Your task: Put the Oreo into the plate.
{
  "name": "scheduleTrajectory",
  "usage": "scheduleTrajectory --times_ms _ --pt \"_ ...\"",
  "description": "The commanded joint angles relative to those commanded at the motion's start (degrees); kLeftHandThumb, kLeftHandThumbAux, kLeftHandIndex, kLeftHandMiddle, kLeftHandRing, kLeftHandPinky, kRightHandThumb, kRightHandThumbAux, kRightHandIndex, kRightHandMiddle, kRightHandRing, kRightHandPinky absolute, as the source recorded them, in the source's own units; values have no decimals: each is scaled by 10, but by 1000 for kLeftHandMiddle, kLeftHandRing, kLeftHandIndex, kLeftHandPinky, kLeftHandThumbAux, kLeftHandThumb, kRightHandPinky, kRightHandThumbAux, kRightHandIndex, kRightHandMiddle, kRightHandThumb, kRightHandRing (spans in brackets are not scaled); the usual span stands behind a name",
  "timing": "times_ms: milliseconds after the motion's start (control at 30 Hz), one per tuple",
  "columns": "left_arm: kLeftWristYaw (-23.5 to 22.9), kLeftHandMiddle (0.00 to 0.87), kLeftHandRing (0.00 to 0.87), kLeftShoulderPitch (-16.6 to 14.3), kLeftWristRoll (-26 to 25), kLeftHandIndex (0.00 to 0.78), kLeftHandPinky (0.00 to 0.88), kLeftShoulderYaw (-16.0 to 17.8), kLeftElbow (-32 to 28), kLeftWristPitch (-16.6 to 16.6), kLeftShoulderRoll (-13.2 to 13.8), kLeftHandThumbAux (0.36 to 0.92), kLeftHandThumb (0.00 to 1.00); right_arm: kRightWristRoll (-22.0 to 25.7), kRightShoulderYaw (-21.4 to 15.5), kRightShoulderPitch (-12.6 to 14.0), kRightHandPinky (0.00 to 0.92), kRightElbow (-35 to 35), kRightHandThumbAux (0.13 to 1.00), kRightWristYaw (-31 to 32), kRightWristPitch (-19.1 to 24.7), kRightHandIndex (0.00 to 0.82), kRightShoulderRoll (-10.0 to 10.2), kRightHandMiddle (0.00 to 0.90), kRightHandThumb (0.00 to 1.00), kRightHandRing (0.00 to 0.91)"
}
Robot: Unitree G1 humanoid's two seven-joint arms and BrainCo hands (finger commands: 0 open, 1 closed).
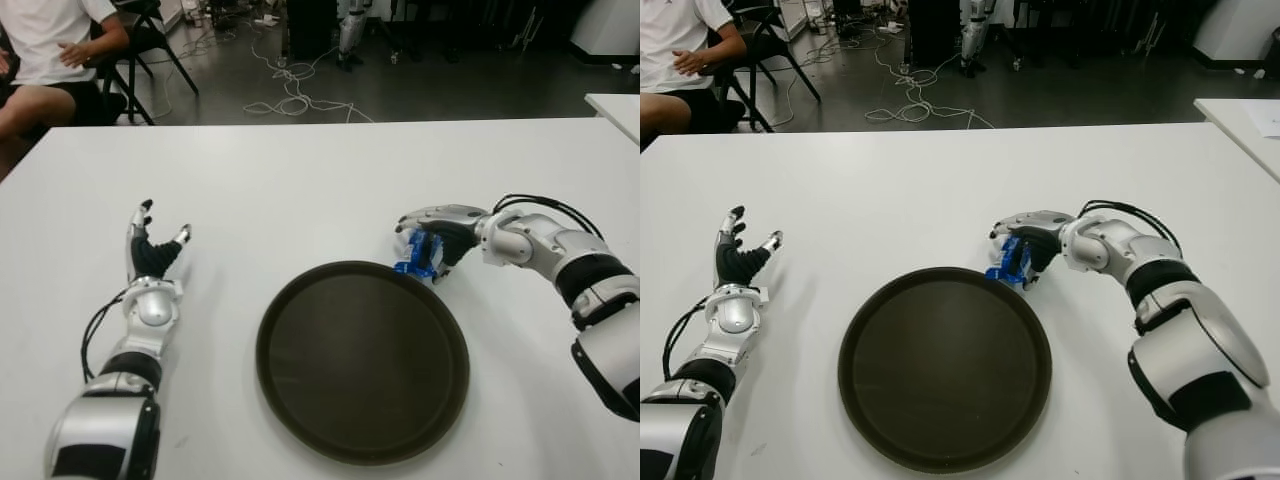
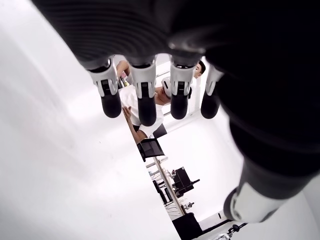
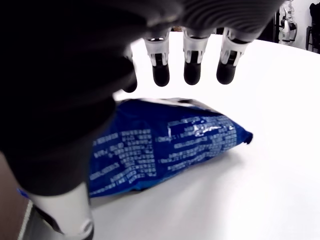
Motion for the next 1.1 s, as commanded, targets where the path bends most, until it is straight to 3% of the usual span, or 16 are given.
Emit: scheduleTrajectory --times_ms 367,1100 --pt "-1 95 70 0 -3 62 49 3 0 1 -1 737 0 10 -8 12 0 3 755 12 9 0 8 0 0 0" --pt "-2 96 72 1 0 62 51 1 -2 -1 1 738 0 11 -10 26 0 -3 765 7 16 0 8 0 0 0"
